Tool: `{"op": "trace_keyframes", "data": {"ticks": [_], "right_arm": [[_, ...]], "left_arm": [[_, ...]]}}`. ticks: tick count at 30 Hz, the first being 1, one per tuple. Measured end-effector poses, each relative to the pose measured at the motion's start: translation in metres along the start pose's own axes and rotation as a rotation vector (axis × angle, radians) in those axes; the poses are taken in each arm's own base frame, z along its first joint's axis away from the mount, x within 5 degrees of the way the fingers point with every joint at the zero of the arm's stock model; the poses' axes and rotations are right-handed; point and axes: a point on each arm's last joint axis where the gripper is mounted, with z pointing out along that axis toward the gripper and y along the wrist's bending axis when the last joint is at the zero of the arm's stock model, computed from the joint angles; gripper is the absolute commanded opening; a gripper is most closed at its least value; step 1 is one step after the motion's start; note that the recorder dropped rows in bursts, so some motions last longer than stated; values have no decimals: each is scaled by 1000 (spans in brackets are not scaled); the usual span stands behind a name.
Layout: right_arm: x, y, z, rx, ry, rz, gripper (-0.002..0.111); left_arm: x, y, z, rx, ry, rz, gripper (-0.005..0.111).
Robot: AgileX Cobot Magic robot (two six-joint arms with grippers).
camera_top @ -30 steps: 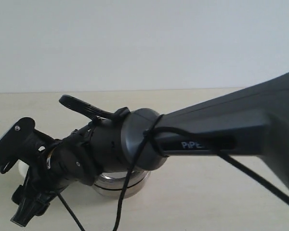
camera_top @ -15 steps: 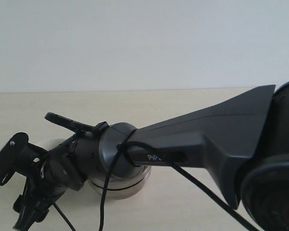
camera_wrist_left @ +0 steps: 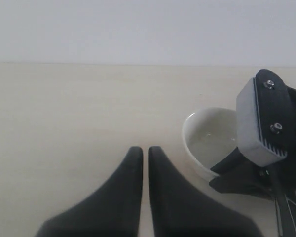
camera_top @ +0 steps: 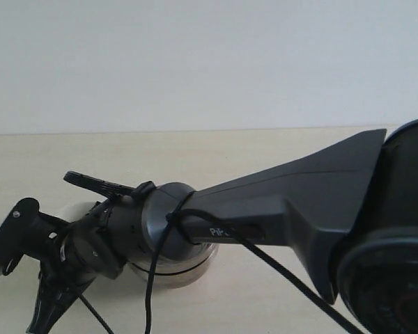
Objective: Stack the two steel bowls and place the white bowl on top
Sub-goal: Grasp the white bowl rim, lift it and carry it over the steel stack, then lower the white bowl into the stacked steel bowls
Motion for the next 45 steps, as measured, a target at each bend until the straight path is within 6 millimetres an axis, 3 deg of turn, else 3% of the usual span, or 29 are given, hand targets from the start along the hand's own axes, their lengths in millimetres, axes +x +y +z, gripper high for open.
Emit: {"op": "trace_keyframes", "data": {"ticks": [7, 19, 26, 30, 34, 45], "right_arm": [[-6, -2, -7, 7, -15, -38, 0], [-37, -15, -51, 44, -98, -48, 0], [-59, -25, -113, 59, -81, -61, 0], [-49, -32, -136, 110, 92, -23, 0], [-36, -39, -139, 190, 237, 29, 0], [-23, -35, -137, 191, 320, 146, 0]], "left_arm": [[0, 0, 0, 0, 0, 0, 4], [0, 0, 0, 0, 0, 0, 4], [0, 0, 0, 0, 0, 0, 4], [0, 0, 0, 0, 0, 0, 4], [0, 0, 0, 0, 0, 0, 4], [0, 0, 0, 0, 0, 0, 4]]}}
